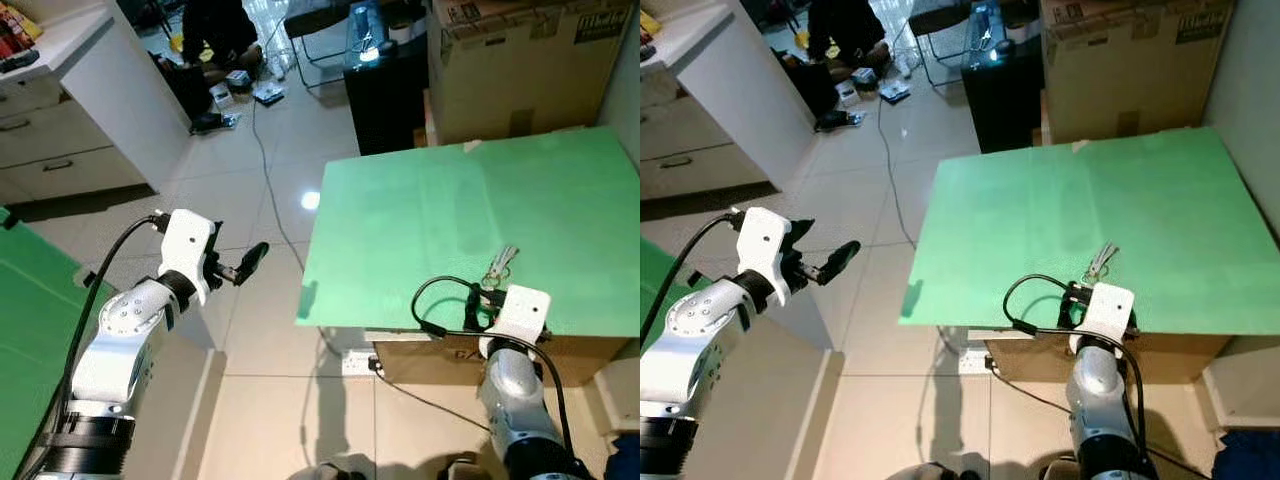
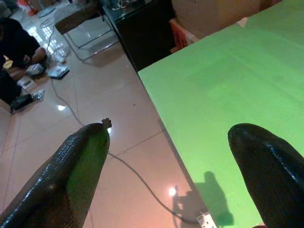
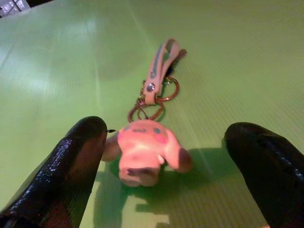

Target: Hang keys on a hook

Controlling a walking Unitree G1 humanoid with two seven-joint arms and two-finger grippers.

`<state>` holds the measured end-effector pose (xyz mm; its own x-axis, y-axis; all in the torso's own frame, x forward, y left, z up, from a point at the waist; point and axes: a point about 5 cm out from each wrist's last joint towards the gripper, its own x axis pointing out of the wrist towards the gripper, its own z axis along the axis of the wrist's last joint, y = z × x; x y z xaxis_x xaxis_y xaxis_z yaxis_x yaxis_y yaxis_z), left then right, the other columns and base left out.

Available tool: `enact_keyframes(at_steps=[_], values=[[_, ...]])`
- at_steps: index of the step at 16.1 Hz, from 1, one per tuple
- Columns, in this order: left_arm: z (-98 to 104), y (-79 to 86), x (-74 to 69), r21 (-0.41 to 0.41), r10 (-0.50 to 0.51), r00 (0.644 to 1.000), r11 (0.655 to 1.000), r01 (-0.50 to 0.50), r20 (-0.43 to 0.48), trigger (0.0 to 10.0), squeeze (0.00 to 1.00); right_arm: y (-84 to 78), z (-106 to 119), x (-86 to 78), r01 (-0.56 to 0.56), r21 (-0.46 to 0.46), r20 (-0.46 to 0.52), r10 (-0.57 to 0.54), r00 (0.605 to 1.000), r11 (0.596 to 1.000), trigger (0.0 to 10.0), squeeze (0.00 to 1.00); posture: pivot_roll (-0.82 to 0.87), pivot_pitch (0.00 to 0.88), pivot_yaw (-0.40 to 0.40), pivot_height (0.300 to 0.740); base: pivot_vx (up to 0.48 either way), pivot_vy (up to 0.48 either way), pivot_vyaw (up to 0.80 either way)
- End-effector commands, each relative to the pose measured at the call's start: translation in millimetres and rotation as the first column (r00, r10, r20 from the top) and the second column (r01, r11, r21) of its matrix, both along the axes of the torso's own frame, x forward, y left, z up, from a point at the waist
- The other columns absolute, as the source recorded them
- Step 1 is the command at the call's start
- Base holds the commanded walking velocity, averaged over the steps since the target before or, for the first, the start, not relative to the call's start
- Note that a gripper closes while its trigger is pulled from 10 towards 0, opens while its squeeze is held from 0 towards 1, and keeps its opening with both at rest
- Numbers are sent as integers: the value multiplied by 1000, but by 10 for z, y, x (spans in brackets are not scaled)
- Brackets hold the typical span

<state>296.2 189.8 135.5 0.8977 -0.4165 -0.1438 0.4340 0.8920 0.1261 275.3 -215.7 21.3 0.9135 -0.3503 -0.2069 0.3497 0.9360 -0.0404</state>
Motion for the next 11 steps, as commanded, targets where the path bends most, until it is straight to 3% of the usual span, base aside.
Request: enact_keyframes(at_steps=[1,9,10,11], values=[[-3,70,-20,21,16,1000,1000,-16,-14,10000,0,52,-34,-3,-5,17,-10,5,1000,1000,10000,0,106,116,320,740,0,0,0],[-102,-35,-120,-29,33,998,999,-34,-45,10000,0,0,39,74,-143,-94,-22,141,990,985,10000,0,68,155,266,740,0,0,0],[-119,-89,-161,-26,-7,999,1000,6,-43,10000,0,-15,50,76,-161,-104,-22,160,987,981,10000,0,60,166,250,740,0,0,0],[-185,-217,-273,26,-158,986,987,159,-52,10000,0,-36,60,86,-182,-104,-25,180,983,978,10000,0,57,179,238,740,0,0,0]])
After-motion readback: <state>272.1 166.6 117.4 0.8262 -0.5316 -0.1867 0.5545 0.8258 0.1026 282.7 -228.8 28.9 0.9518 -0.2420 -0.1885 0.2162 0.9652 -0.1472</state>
